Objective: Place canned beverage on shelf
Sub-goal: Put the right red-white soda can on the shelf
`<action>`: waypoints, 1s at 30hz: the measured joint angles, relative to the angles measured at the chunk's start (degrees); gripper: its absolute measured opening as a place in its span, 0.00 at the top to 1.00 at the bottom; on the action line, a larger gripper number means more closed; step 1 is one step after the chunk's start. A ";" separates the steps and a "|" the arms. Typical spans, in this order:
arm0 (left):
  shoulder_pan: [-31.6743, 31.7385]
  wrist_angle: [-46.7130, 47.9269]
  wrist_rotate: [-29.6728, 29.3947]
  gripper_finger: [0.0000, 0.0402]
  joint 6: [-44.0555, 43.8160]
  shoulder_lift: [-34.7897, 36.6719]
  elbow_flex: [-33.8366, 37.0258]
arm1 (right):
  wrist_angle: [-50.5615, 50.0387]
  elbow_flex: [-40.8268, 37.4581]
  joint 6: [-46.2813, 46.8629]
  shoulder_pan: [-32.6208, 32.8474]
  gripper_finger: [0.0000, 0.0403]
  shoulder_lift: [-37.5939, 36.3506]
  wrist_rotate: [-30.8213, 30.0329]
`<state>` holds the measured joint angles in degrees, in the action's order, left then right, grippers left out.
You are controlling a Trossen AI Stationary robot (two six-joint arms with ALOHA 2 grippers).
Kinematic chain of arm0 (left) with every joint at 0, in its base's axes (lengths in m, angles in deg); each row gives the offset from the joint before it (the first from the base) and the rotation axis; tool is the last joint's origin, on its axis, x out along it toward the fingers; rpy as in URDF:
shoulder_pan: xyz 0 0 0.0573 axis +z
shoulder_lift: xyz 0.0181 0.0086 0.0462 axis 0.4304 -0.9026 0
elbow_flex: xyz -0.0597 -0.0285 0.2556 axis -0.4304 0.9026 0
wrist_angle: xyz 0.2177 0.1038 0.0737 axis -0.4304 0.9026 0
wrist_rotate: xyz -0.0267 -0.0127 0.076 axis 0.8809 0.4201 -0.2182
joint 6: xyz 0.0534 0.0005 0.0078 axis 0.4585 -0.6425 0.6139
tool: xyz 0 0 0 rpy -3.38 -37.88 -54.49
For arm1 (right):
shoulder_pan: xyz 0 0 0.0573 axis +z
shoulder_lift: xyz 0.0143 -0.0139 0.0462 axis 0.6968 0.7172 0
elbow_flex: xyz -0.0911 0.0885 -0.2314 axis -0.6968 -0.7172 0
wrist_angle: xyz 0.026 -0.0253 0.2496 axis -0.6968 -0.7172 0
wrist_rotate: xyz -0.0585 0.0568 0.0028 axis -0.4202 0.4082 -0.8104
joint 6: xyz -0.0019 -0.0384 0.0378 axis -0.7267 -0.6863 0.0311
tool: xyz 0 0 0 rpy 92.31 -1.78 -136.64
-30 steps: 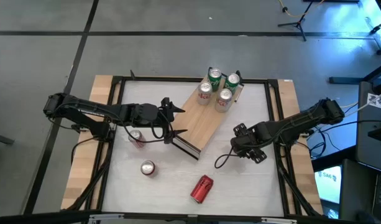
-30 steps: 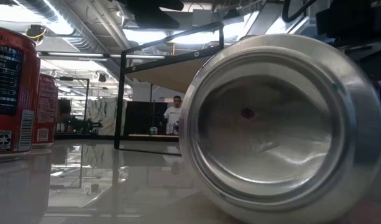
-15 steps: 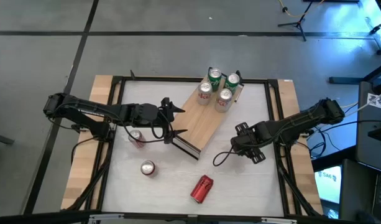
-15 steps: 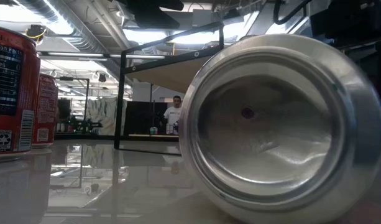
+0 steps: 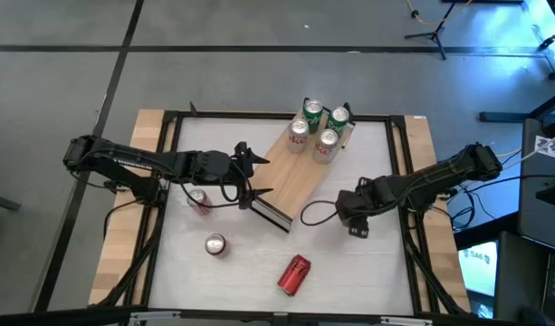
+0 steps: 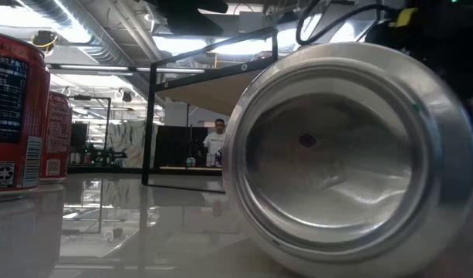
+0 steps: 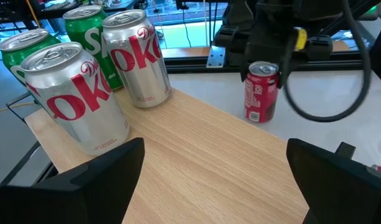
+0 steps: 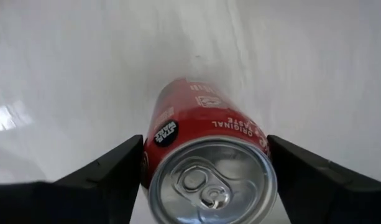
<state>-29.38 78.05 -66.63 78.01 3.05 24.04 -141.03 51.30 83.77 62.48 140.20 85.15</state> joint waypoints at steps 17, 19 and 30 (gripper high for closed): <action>0.00 0.02 0.00 0.04 0.00 0.00 0.00 | 0.61 -0.07 29.37 0.02 0.19 0.06 -0.48; -0.01 0.00 0.00 0.04 0.00 0.00 0.00 | 0.80 -0.11 29.37 0.04 0.18 0.10 -0.11; 0.00 0.01 0.00 0.04 0.00 0.00 0.00 | 0.87 -0.15 29.37 0.04 0.16 0.15 -0.13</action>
<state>-29.38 78.06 -66.63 78.01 3.05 24.04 -140.16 51.14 113.15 62.52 140.36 85.02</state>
